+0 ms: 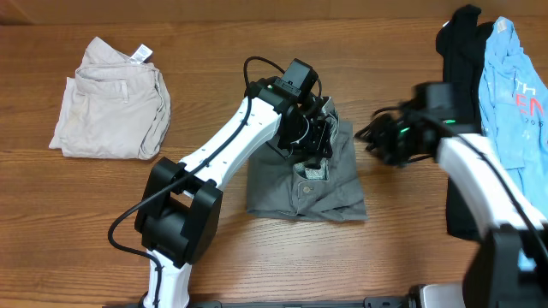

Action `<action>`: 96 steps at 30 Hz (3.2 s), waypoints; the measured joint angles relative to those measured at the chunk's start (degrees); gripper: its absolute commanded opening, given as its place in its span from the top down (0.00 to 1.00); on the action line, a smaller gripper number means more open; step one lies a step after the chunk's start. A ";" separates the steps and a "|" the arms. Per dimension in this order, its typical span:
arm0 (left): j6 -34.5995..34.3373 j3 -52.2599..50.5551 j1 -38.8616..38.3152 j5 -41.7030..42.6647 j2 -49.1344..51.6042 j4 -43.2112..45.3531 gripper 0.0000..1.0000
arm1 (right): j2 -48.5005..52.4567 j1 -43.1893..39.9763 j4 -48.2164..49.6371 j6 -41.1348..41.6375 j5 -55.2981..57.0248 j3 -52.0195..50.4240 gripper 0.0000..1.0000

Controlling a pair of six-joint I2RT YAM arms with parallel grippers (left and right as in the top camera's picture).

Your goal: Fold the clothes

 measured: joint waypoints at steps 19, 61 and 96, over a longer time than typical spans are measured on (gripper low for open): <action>4.81 0.28 -6.01 -13.79 0.11 -13.00 0.96 | -9.57 -18.32 -15.17 -13.68 -0.07 6.14 0.35; 21.75 2.71 -13.05 -71.25 12.63 -8.61 0.03 | -9.57 -18.32 -16.00 -14.88 2.54 6.14 0.30; 4.46 19.54 -6.47 -55.71 13.88 -13.55 0.10 | -9.57 -18.32 -15.56 -16.35 4.02 6.14 0.28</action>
